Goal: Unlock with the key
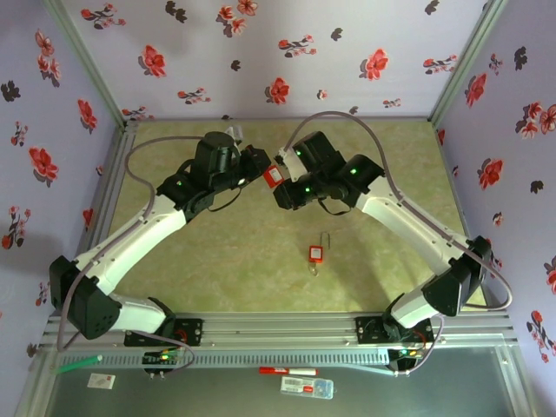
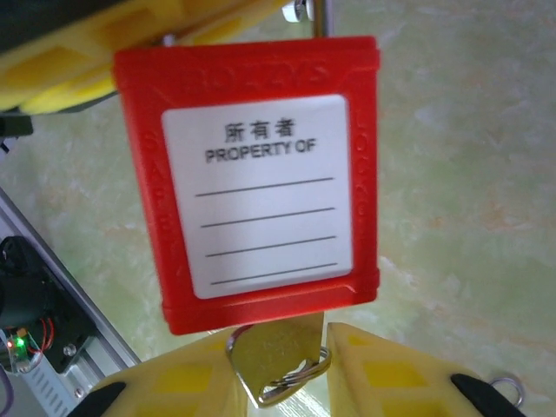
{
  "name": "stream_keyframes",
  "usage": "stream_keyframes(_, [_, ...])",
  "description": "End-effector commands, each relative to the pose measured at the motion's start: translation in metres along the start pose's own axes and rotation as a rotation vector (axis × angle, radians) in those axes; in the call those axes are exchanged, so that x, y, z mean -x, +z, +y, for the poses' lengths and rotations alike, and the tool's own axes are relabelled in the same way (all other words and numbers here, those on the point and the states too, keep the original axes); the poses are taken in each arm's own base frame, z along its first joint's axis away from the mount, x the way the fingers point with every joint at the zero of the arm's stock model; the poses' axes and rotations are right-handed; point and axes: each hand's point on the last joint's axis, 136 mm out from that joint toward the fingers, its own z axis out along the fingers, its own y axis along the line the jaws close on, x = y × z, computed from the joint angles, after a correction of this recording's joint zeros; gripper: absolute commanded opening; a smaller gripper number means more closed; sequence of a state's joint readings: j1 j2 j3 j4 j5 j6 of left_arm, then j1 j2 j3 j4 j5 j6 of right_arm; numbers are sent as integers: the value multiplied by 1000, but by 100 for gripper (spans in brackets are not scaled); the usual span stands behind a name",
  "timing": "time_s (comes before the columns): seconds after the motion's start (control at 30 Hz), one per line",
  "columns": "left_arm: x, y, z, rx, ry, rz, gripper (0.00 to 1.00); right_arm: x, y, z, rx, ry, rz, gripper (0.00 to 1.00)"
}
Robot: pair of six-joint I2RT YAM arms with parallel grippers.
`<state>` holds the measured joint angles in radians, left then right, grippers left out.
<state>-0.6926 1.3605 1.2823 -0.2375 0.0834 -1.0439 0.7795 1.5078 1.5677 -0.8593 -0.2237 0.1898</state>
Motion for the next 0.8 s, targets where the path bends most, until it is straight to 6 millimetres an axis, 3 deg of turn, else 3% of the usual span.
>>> stream_keyframes(0.0, [4,-3,-20,-65,3,7,0,8,0,0,-19,-25,-14,20])
stream_keyframes(0.43, [-11,-7,-27,-146,45,59,0,11,2,-3,86,82,-24,2])
stream_keyframes(0.77, [-18,-11,-26,-198,78,62,0,19,-11,20,375,189,-40,0])
